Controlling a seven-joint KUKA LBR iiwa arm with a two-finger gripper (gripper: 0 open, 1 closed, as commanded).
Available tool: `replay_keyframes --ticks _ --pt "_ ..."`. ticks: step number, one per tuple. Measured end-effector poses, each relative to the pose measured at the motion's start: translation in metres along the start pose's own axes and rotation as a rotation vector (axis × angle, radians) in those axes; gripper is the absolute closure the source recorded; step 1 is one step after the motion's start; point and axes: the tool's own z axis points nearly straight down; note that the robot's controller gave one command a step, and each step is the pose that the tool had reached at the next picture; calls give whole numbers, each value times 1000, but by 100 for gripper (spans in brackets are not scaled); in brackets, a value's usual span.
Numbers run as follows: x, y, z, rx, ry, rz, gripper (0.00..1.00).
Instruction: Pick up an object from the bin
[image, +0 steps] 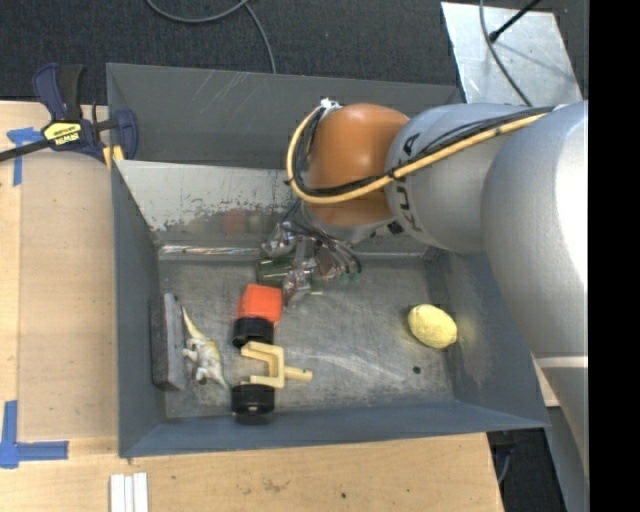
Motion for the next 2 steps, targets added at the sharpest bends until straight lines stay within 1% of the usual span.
replay_keyframes --ticks 1,2 --pt "5 -2 -32 -2 30 0 100" --pt "2 -2 -80 -2 29 0 100"
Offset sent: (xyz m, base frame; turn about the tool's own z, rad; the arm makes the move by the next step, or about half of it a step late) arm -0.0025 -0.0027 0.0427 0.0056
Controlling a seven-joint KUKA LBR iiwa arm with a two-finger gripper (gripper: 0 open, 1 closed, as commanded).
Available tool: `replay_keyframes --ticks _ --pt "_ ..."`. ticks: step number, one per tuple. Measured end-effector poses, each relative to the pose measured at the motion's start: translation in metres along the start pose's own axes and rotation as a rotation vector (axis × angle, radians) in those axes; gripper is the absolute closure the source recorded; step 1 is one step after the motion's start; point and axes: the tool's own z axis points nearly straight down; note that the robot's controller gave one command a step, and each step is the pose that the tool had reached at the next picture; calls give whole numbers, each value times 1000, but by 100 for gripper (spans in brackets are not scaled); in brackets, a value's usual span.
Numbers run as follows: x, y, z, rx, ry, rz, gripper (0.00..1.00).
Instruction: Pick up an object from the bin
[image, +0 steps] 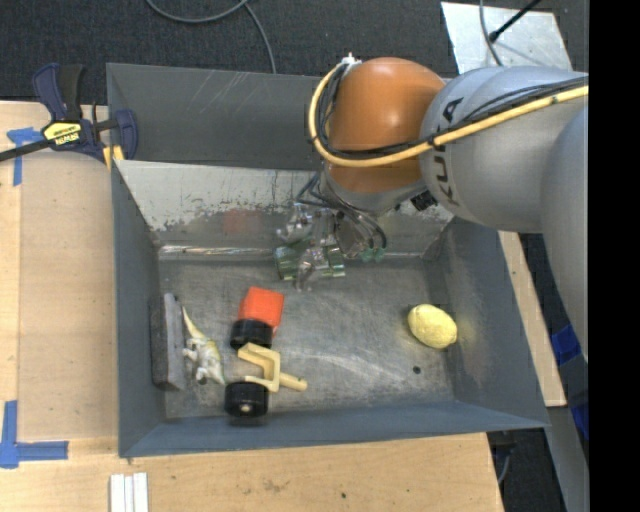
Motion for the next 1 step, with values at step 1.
replay_keyframes --ticks 1 --pt "8 10 -39 0 4 -17 100"
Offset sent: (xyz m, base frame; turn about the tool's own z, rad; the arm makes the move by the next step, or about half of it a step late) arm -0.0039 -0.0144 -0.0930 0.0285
